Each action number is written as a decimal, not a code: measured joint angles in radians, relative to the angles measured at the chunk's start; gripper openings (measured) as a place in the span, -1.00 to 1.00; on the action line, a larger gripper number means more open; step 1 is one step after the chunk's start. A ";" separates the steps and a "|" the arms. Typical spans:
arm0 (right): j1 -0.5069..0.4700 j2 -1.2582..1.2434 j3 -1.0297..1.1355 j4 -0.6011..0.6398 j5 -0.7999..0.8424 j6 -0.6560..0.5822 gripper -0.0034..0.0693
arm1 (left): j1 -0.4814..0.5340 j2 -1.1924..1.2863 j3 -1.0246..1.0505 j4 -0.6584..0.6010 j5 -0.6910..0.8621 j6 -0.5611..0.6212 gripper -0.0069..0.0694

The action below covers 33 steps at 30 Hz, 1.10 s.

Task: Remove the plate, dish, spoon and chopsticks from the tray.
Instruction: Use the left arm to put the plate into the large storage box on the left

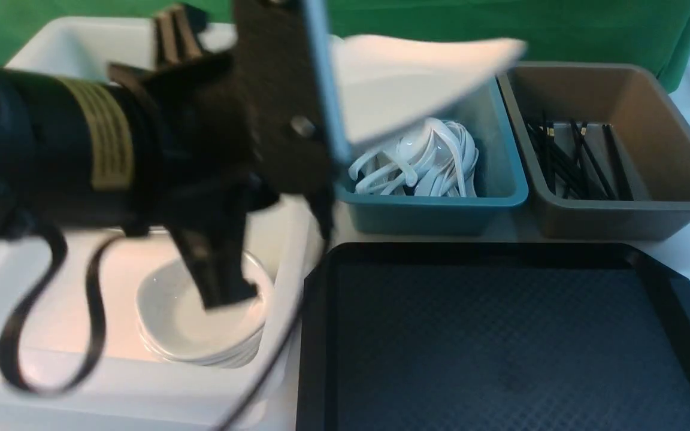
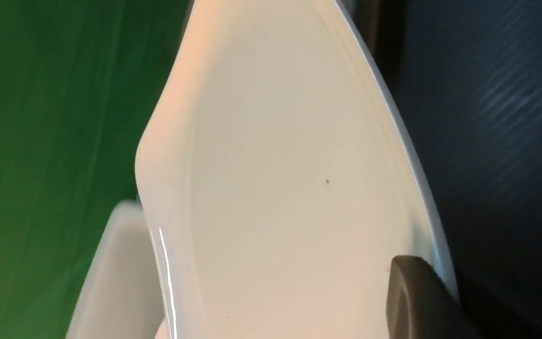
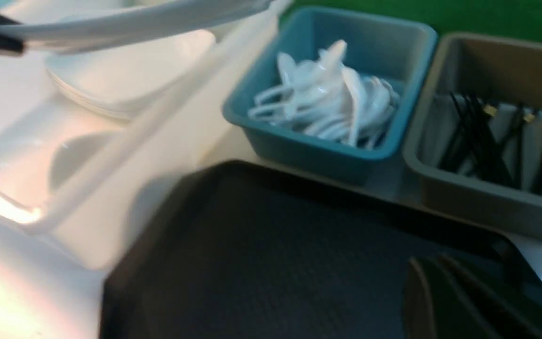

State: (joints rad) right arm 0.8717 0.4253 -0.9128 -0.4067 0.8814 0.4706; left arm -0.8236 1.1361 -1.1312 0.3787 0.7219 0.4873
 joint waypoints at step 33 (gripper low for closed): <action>0.000 0.071 0.000 0.253 -0.200 -0.196 -0.83 | 0.495 0.603 -0.008 0.275 -0.195 -0.234 -0.63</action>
State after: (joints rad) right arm 0.8717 0.4967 -0.9128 -0.1533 0.6818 0.2744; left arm -0.3290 1.7388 -1.1397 0.6536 0.5266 0.2532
